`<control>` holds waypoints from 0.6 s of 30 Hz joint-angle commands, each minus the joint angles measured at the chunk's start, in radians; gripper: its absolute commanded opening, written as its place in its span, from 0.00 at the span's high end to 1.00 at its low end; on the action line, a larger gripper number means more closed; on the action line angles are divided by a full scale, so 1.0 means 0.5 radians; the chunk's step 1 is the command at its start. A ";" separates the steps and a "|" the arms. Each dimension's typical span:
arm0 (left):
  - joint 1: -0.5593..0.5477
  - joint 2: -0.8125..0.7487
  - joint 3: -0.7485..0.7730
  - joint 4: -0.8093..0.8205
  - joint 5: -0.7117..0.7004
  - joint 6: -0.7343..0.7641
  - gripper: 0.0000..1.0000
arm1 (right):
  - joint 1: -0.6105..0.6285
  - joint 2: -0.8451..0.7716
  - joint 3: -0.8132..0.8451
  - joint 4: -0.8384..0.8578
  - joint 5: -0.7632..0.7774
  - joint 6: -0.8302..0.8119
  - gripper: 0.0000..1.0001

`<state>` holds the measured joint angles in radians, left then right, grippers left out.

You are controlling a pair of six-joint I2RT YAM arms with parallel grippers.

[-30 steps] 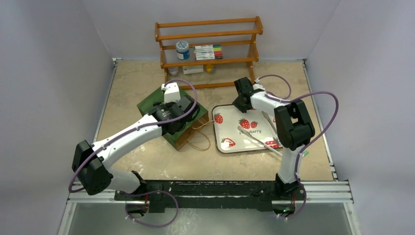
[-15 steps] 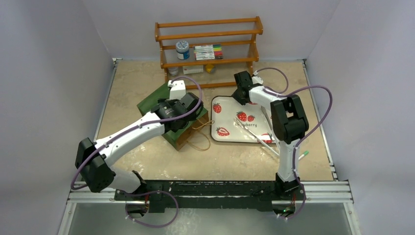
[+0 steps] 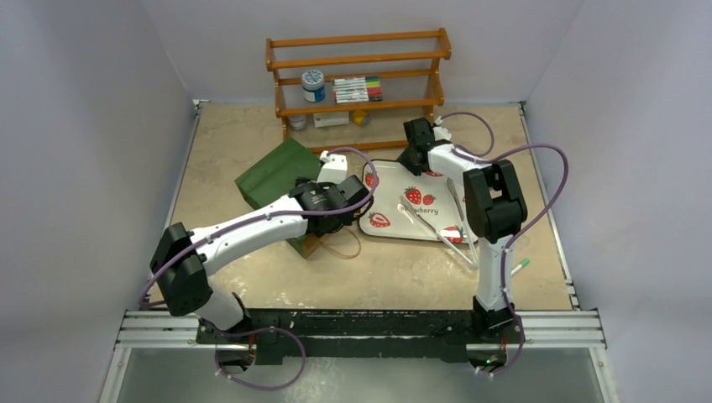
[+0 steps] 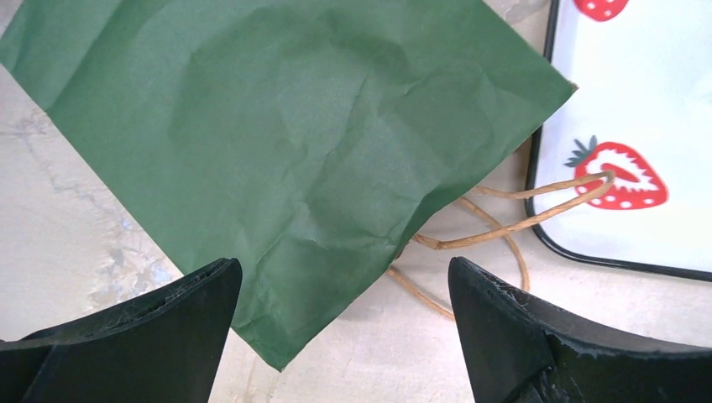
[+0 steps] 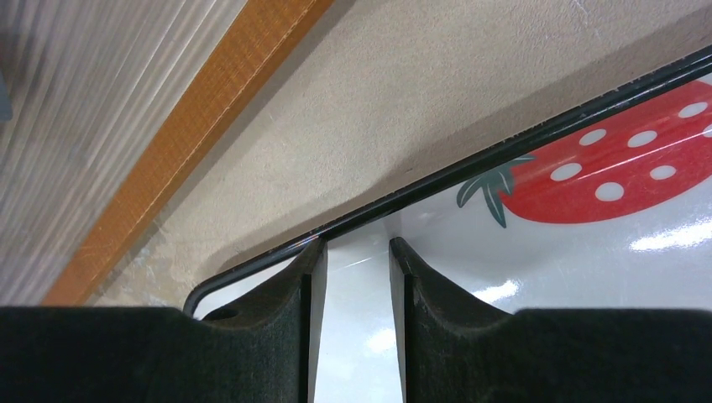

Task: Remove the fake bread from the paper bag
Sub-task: Pick up the paper bag from the center of the board.

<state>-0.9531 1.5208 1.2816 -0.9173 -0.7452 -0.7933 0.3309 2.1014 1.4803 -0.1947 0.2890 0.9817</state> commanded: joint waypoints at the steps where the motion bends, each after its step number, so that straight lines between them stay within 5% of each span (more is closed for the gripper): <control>1: -0.055 0.072 0.078 -0.067 -0.189 -0.004 0.06 | -0.018 0.059 0.018 -0.076 -0.014 -0.046 0.63; 18: -0.171 0.357 0.106 -0.078 -0.729 -0.129 0.06 | -0.018 0.013 -0.041 -0.032 -0.055 -0.058 0.63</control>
<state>-1.0348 1.6875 1.3102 -0.9760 -0.9955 -0.8314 0.3260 2.1014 1.4803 -0.1890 0.2691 0.9737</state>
